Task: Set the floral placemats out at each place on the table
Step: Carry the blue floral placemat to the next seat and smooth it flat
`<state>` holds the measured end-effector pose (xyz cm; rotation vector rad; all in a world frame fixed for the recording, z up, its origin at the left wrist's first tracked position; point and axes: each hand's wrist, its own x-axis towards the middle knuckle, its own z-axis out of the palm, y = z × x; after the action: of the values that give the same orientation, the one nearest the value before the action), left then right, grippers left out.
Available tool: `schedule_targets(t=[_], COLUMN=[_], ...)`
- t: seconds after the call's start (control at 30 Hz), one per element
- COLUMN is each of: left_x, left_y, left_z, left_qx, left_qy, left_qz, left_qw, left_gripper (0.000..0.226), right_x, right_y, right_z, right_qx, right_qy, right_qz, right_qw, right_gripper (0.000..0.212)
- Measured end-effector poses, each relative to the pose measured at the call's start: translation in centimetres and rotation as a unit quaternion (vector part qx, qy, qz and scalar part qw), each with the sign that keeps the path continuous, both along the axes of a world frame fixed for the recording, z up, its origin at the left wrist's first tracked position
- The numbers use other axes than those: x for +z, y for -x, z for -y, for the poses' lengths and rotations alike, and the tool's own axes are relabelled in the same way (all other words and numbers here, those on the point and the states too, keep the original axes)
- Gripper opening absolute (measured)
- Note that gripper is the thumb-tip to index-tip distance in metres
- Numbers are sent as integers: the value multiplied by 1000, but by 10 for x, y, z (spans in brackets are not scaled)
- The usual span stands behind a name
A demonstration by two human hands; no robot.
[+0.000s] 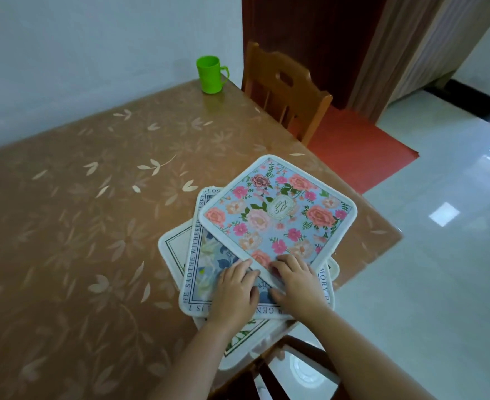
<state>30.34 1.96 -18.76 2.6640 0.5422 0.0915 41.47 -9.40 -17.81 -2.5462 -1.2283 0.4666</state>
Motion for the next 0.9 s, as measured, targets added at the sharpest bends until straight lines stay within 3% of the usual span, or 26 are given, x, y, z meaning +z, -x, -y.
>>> schedule_targets(t=[0.23, 0.5, 0.7, 0.9], left_x=[-6, 3, 12, 26], left_y=[-6, -26, -26, -8], left_z=[-4, -10, -11, -11], left_qx=[9, 22, 44, 51], left_qy=[-4, 18, 53, 24], left_qz=[25, 63, 68, 56], left_qw=[1000, 998, 995, 997], left_gripper=[34, 13, 7, 9], right_x=[-1, 7, 16, 31], right_y=[-1, 0, 3, 13], right_z=[1, -1, -1, -1], right_qx=[-33, -72, -66, -17], right_qy=[-63, -133, -123, -117], right_qz=[-17, -48, -88, -102], right_qw=[997, 987, 986, 988], right_gripper=[44, 25, 17, 18])
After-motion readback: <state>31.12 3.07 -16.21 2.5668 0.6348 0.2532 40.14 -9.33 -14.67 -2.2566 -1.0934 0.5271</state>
